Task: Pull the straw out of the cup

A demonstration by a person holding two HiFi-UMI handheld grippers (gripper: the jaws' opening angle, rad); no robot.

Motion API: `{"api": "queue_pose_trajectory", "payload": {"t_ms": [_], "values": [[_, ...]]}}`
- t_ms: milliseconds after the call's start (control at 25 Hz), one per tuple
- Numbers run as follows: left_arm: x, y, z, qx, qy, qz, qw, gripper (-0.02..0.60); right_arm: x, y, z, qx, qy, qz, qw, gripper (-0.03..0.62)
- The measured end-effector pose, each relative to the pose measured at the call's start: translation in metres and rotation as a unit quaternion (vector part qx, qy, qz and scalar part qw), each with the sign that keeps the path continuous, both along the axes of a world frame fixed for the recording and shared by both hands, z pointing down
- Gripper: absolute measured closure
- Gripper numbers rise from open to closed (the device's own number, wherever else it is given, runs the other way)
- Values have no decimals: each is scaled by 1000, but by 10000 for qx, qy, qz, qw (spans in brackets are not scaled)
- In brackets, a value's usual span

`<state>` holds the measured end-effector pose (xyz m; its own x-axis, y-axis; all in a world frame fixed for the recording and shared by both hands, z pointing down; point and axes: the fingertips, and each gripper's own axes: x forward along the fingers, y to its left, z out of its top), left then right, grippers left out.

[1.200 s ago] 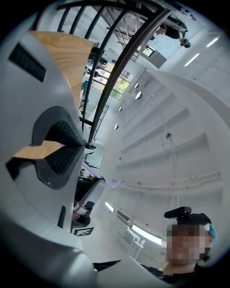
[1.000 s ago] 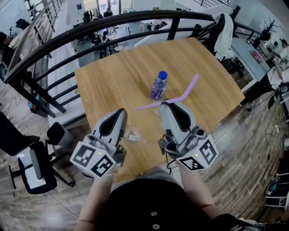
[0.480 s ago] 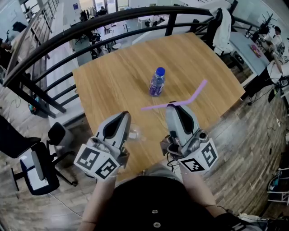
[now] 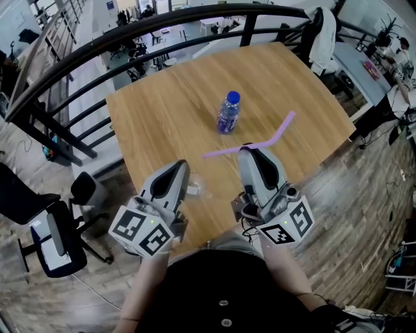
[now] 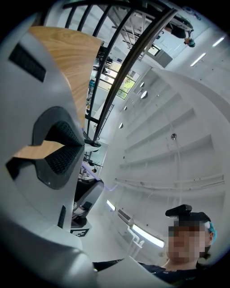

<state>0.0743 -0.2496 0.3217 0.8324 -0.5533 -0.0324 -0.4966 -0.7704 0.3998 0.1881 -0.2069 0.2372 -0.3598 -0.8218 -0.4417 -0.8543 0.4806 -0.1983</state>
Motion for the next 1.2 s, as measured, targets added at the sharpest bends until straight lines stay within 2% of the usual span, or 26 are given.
{"api": "queue_pose_trajectory", "payload": {"t_ms": [1200], "values": [[4, 2, 11, -237, -93, 29, 9997, 571, -7, -1, 6, -118, 138, -155, 9997, 562]]}}
